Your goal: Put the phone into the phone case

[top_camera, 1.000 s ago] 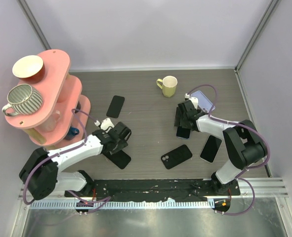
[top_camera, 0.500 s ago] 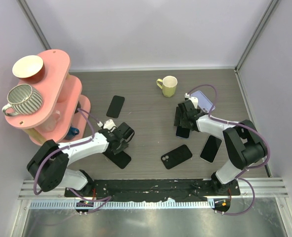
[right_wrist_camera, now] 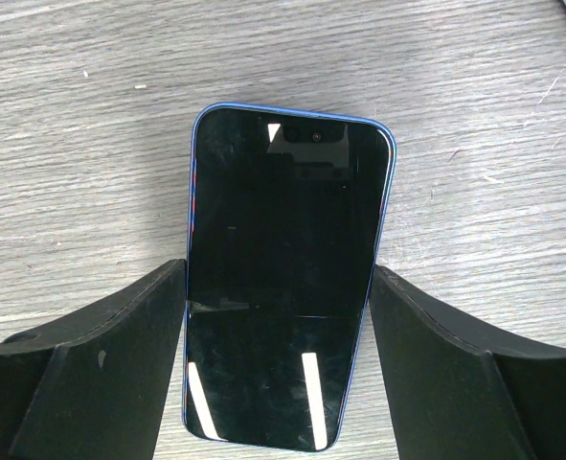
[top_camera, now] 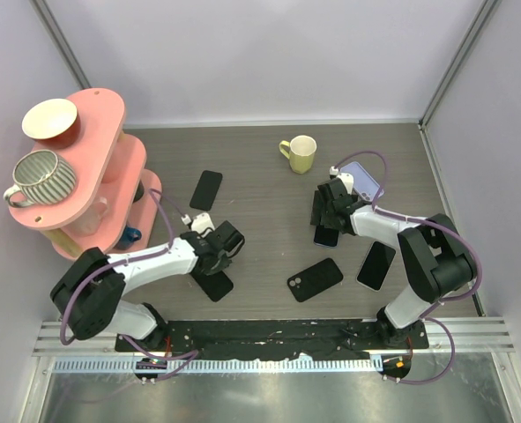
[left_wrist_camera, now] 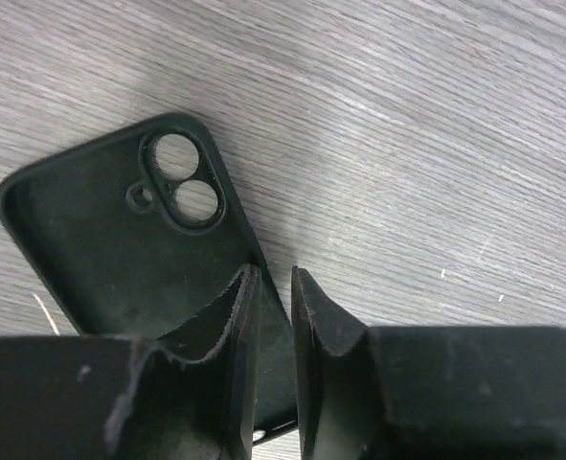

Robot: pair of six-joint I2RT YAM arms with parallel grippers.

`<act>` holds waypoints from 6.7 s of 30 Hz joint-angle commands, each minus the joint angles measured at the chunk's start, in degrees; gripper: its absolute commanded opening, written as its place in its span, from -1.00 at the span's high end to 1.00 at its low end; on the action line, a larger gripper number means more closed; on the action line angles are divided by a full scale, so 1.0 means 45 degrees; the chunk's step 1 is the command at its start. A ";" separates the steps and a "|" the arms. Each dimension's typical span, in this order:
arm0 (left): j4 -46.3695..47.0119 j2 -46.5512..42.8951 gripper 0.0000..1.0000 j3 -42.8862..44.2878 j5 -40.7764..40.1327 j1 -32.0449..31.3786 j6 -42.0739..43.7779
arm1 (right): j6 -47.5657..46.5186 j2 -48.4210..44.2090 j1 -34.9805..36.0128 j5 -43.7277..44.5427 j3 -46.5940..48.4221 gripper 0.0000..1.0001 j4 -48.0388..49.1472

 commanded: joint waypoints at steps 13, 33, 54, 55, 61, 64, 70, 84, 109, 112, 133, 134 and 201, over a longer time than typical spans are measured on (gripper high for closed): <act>0.3215 0.0666 1.00 0.1570 0.1063 -0.1424 0.2779 | 0.0110 -0.0973 -0.0529 -0.0210 -0.0429 -0.37 0.0988; 0.1968 0.1432 -0.77 0.4481 0.1572 -0.1678 0.4008 | -0.0065 -0.0895 -0.0901 -0.1126 0.0058 -0.22 0.0266; 0.1108 -0.2731 -0.98 0.4540 -0.1710 -0.0936 1.0631 | 0.0207 -0.0874 -0.0804 -0.6338 0.1640 0.05 -0.0945; 0.1048 -0.2905 -0.98 0.4581 -0.1769 -0.0917 1.0748 | 0.0362 -0.0953 -0.0629 -0.6516 0.1621 0.05 -0.0946; 0.2412 -0.5010 -0.97 0.3431 -0.1538 -0.0936 1.1744 | 0.2236 -0.1597 0.0504 -0.6830 0.1369 0.07 -0.0537; 0.3214 -0.5990 -0.96 0.2903 -0.1282 -0.0956 1.2076 | 0.3603 -0.1832 0.1401 -0.6830 0.0997 0.07 0.0594; 0.4562 -0.8237 -0.95 0.1555 -0.1847 -0.1072 1.2779 | 0.4952 -0.1171 0.3570 -0.5719 0.1462 0.08 0.1632; 0.4583 -0.8707 -0.95 0.1495 -0.2883 -0.1092 1.2995 | 0.5540 0.0647 0.5602 -0.4331 0.2187 0.11 0.2293; 0.4525 -0.8357 -0.95 0.1534 -0.2922 -0.1092 1.2995 | 0.5150 0.1351 0.7009 -0.1929 0.2500 0.10 0.0716; 0.4427 -0.8239 -0.96 0.1612 -0.2961 -0.1092 1.2975 | 0.4935 0.1565 0.7263 -0.1559 0.2714 0.10 0.0268; 0.4583 -0.8434 -0.96 0.1456 -0.3508 -0.1092 1.3112 | 0.4485 0.1000 0.8064 0.0162 0.3164 -0.38 -0.1238; 0.4602 -0.8434 -0.96 0.1456 -0.3508 -0.1092 1.3131 | 0.4562 0.0961 0.8064 0.0200 0.3164 -0.41 -0.1277; 0.0872 0.1663 1.00 0.3389 0.0850 -0.1151 0.4364 | 0.3372 -0.2302 0.5134 -0.2904 -0.1621 0.98 0.1026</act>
